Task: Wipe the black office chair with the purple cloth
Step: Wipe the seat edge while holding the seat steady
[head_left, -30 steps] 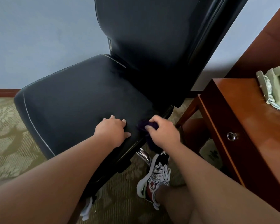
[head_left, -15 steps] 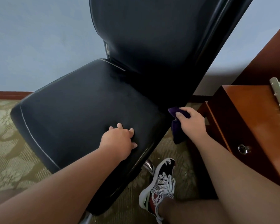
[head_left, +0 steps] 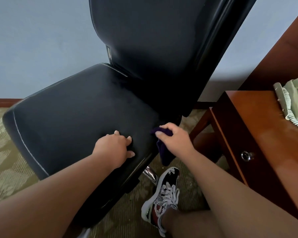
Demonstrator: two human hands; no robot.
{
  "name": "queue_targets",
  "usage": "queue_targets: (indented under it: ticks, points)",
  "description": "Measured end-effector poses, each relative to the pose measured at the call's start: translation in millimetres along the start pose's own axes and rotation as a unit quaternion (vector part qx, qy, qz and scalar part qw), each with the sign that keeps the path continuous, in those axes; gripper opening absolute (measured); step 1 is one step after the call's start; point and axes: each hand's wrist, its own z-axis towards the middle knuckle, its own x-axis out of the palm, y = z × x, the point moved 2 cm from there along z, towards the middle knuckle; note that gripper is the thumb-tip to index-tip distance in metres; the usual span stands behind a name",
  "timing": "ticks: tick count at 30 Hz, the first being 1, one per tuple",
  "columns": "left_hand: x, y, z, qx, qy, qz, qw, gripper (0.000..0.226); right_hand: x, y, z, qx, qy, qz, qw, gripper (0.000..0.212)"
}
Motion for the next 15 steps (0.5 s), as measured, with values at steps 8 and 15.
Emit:
queue_targets:
  ticks: [8, 15]
  points:
    - [-4.3, 1.1, -5.2, 0.008, 0.012, -0.023, 1.000, 0.066, 16.3, 10.2, -28.9, -0.063, 0.036, -0.101, 0.992, 0.030]
    - [4.5, 11.4, -5.5, 0.026, 0.000, -0.043, 0.999, 0.066, -16.9, 1.0, 20.8, 0.003, -0.119, -0.060, 0.991, 0.021]
